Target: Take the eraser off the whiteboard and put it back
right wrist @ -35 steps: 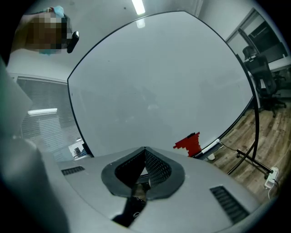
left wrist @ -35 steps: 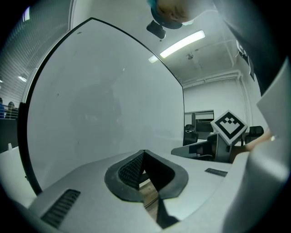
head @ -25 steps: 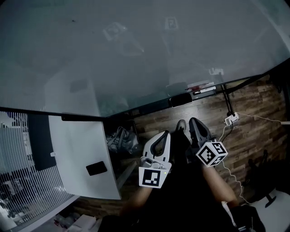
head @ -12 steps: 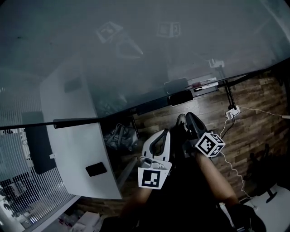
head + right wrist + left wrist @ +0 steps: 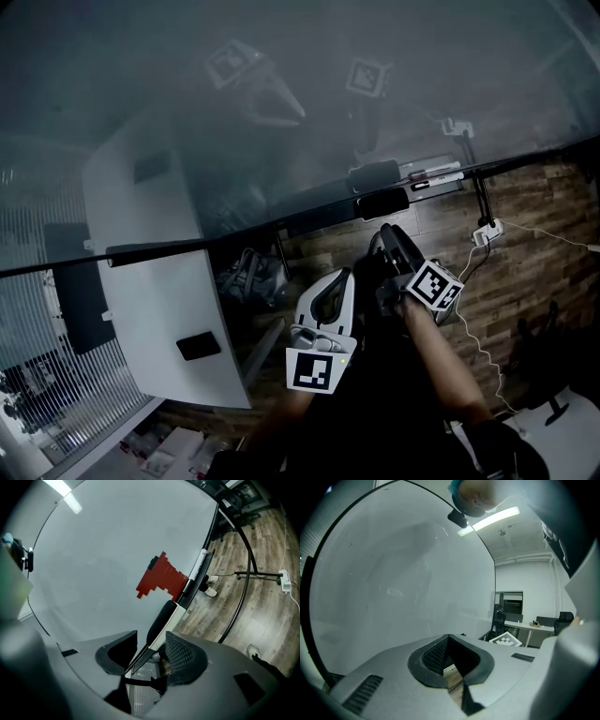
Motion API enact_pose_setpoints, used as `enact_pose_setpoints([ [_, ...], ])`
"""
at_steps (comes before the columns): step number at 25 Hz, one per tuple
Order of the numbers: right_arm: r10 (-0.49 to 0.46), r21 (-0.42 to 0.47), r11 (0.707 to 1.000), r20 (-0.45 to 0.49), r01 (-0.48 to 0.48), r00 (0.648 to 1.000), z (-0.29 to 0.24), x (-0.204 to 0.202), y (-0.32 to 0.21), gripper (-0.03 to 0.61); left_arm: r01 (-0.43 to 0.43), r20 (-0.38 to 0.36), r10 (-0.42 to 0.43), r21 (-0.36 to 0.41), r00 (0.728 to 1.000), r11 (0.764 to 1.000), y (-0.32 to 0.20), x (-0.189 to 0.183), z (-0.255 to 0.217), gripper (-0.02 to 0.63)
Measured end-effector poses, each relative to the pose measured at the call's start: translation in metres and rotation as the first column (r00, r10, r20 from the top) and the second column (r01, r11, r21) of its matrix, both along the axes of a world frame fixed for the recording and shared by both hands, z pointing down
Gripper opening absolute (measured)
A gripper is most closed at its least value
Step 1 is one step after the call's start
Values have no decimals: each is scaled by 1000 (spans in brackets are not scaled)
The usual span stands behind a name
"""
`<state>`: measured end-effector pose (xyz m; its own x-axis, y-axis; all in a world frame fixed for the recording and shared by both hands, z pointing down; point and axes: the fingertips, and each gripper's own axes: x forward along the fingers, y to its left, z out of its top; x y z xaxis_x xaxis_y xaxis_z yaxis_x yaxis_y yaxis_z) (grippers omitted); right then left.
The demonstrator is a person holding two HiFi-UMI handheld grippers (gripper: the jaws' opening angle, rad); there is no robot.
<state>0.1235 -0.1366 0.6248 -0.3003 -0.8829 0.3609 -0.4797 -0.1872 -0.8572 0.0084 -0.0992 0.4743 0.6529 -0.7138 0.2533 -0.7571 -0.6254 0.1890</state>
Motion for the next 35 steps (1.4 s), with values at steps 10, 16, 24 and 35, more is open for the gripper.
enact_pose_setpoints([
  [10, 49, -55, 998, 118, -43, 992, 24, -2, -14, 250, 6, 11, -6, -29, 1000, 1000, -2, -1, 9, 6],
  [16, 48, -68, 997, 127, -39, 991, 30, -6, -21, 257, 22, 13, -22, -37, 1000, 999, -5, -9, 12, 6],
  [24, 46, -116, 993, 149, -29, 988, 41, -6, -29, 255, 31, 15, -30, -43, 999, 999, -9, -12, 14, 6],
  [35, 38, -107, 994, 134, -24, 990, 32, -8, -29, 187, 36, 8, -35, -36, 999, 999, -12, -12, 10, 6],
])
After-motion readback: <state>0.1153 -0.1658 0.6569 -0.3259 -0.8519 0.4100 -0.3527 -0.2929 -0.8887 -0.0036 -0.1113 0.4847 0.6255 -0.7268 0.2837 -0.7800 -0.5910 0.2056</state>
